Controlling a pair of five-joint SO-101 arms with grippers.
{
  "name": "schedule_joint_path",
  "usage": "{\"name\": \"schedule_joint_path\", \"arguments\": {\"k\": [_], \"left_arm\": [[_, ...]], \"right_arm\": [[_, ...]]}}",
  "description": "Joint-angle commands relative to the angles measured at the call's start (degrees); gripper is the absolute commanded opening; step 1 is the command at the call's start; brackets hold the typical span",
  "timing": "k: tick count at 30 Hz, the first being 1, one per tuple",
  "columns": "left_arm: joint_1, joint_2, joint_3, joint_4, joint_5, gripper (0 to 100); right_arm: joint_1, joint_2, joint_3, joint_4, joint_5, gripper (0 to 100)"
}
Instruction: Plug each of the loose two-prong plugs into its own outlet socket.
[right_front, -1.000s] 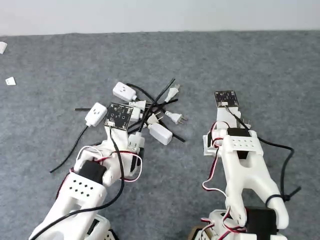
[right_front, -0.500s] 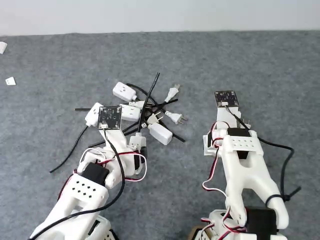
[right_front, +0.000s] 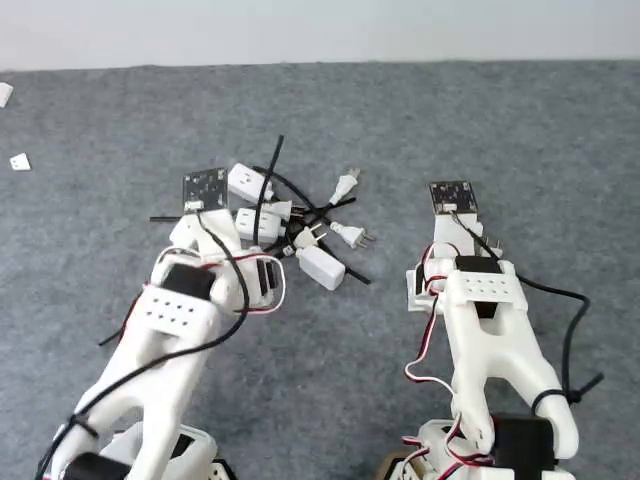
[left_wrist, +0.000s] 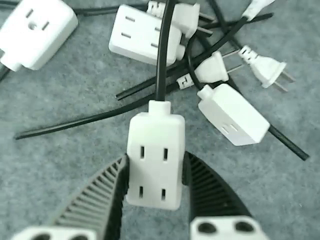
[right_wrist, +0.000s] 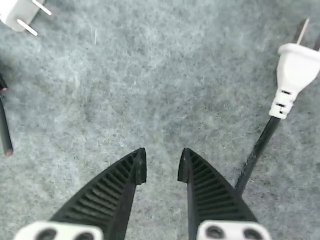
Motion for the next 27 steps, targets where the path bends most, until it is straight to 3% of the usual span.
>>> {"name": "schedule_joint_path", "arguments": {"k": [1,9,13,24,27], "left_arm": [[0.09,2.02,-2.42,-1.76,3.87,1],[0.44,6.51,0.92,-3.16,5.01,1],[0.53,12.13,2.86,-8.79,4.40,1],[-0.18,11.78,2.86,-7.65,-9.76,2],[-2.02,8.70,3.21,-7.65,-9.85,3]], "right_arm": [[-0.13,-0.22,-0.18,-1.19,0.62,11.4],[-0.13,-0.22,-0.18,-1.19,0.70,11.4],[-0.13,-0.22,-0.18,-1.19,0.70,11.4],[-0.13,-0.22,-0.18,-1.19,0.79,11.4],[-0.22,-0.22,-0.18,-1.19,0.79,11.4]]}}
